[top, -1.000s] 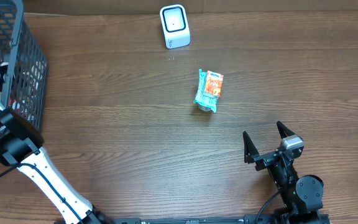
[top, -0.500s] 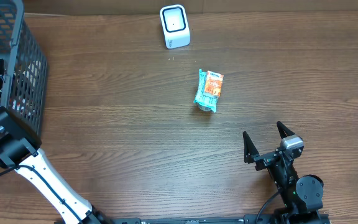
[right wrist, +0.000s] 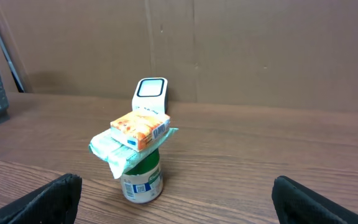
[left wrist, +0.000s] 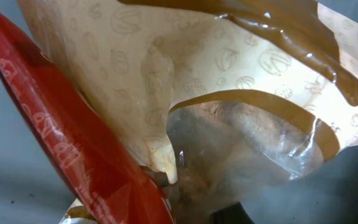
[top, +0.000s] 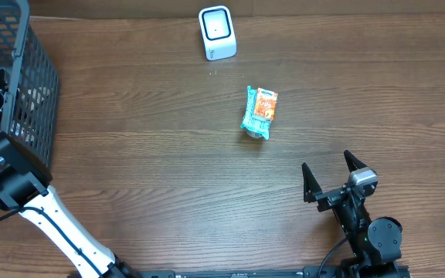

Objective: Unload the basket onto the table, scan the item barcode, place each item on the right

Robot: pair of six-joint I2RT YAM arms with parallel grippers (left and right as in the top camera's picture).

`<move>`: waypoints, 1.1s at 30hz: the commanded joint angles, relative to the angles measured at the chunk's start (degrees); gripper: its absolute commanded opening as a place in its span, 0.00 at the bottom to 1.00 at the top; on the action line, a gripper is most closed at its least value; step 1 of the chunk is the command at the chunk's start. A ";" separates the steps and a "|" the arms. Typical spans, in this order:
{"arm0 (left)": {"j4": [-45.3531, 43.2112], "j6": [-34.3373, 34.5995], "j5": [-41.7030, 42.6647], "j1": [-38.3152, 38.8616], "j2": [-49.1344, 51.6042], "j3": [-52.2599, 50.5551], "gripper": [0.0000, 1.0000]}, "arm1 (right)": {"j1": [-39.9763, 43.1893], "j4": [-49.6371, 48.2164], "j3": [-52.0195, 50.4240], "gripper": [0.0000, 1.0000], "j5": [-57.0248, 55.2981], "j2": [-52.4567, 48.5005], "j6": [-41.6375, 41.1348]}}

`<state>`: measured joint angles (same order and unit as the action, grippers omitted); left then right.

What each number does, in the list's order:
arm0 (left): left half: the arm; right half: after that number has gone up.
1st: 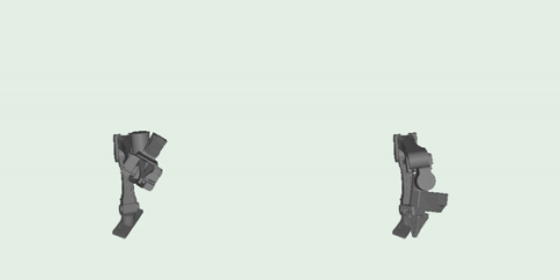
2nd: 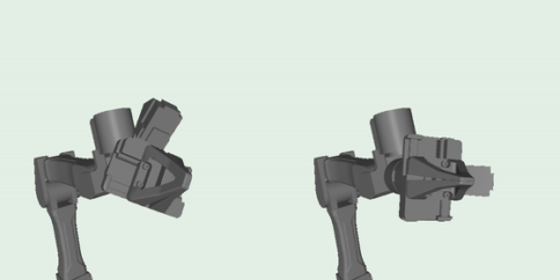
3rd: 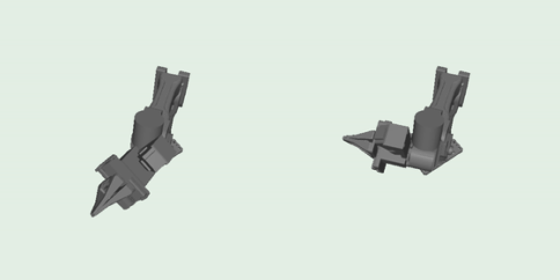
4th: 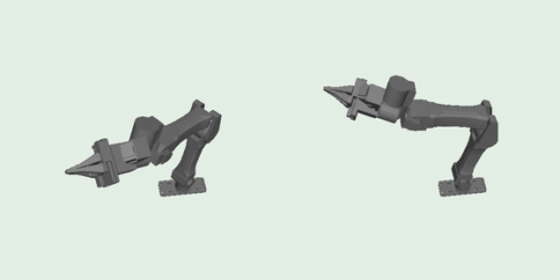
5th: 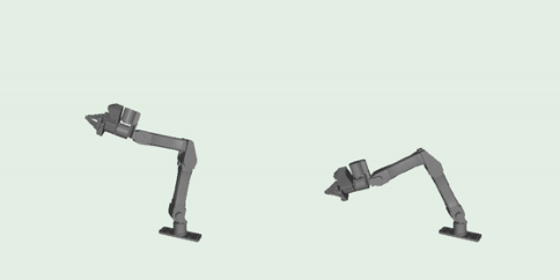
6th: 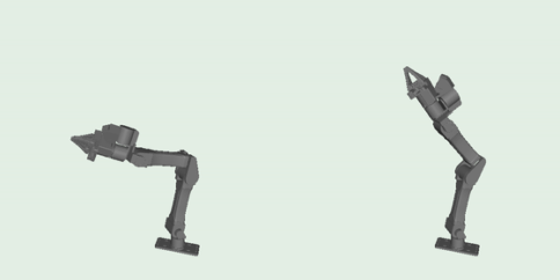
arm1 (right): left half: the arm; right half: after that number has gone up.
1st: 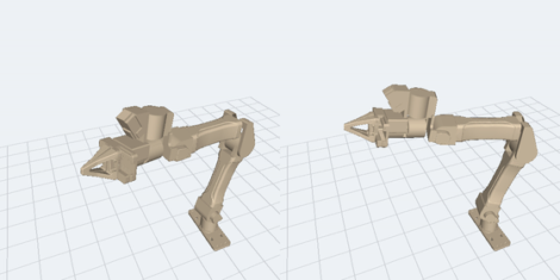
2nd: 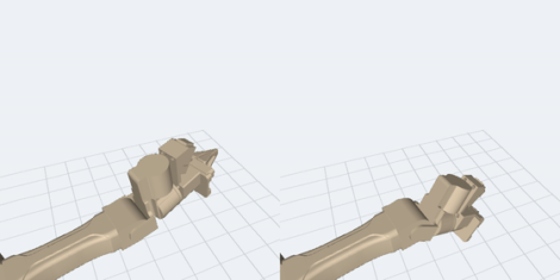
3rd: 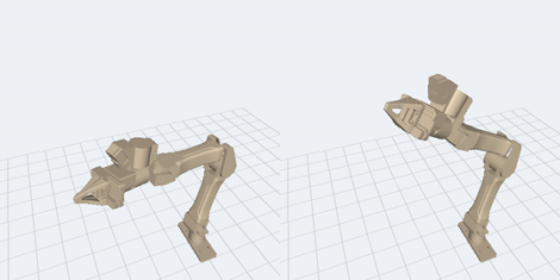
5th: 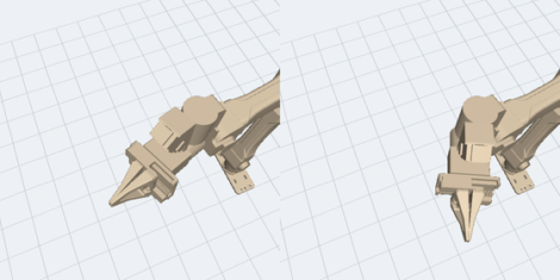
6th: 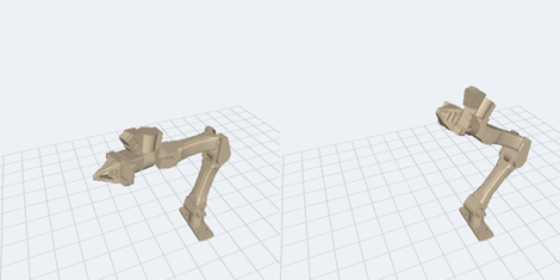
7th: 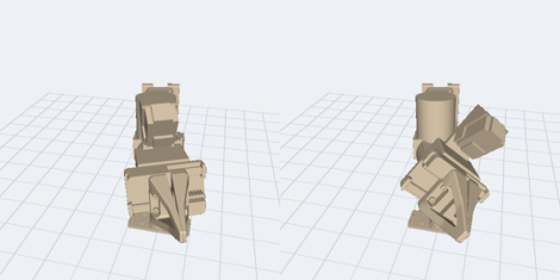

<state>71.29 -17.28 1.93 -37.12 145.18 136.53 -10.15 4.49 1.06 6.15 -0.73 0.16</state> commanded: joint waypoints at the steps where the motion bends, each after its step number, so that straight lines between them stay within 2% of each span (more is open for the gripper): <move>1: 1.07 1.53 -0.39 -0.35 5.86 -3.15 0.04 | 0.31 -0.28 -0.61 1.00 -0.04 0.57 -0.20; 6: 2.80 4.85 -0.42 -0.42 4.26 0.90 0.04 | 0.31 -0.28 -0.61 1.00 -0.04 0.57 -0.17; 10: 5.09 8.24 -0.42 -0.46 1.29 7.89 0.04 | 0.31 -0.28 -0.61 1.00 -0.04 0.57 -0.17; 16: 6.69 13.73 -0.42 -0.35 -6.99 17.62 0.04 | 0.31 -0.28 -0.61 1.00 -0.04 0.57 -0.17; 22: 7.43 19.23 -0.35 -0.24 -19.23 18.67 0.04 | 0.31 -0.28 -0.61 1.00 -0.04 0.57 -0.17; 26: 11.41 22.99 0.68 0.74 -26.47 18.67 0.04 | 0.31 -0.28 -0.61 1.00 -0.04 0.57 -0.17; 29: 15.45 26.25 4.59 2.62 -31.01 18.67 0.04 | 0.31 -0.28 -0.61 1.00 -0.04 0.57 -0.17; 33: 20.72 28.24 5.35 6.38 -32.52 18.67 0.04 | 0.31 -0.28 -0.61 1.00 -0.04 0.57 -0.17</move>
<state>88.97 6.87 4.36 -34.35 112.77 155.06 -10.13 4.49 1.06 6.15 -0.73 0.19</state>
